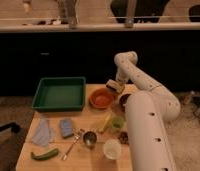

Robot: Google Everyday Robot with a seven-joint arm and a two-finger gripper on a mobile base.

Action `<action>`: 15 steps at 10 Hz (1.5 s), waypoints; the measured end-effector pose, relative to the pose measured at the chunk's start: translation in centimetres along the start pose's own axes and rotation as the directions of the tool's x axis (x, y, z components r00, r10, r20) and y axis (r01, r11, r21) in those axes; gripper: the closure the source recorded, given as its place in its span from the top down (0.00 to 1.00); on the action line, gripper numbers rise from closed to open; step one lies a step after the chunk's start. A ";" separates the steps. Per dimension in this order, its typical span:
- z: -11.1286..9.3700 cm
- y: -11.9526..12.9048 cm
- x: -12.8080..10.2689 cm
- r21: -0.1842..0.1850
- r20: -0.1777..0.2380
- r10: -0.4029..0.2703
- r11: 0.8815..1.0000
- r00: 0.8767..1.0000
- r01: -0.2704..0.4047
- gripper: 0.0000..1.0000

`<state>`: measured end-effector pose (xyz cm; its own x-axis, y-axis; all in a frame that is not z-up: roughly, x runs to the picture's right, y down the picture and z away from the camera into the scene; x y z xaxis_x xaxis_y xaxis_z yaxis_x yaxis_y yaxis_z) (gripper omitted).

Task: Place eraser in red bowl

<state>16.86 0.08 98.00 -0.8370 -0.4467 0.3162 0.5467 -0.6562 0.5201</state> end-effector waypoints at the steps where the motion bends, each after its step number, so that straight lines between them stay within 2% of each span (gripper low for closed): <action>1: -0.7 0.1 -0.1 -0.009 -0.017 0.007 1.000 1.000 -0.007 0.00; 3: -1.2 0.2 -0.3 -0.019 -0.036 0.014 1.000 0.999 -0.015 0.00; 9: -1.4 -0.2 -0.3 -0.021 -0.036 0.009 1.000 0.999 -0.010 0.00; 13: -5.3 -4.8 -2.8 -0.050 -0.030 -0.016 0.999 0.999 0.014 0.00; 15: -6.1 -6.0 -3.9 -0.059 -0.020 -0.020 0.998 1.000 0.019 0.00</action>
<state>16.99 2.12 88.81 -0.8470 -0.4457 0.2898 0.5316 -0.6992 0.4781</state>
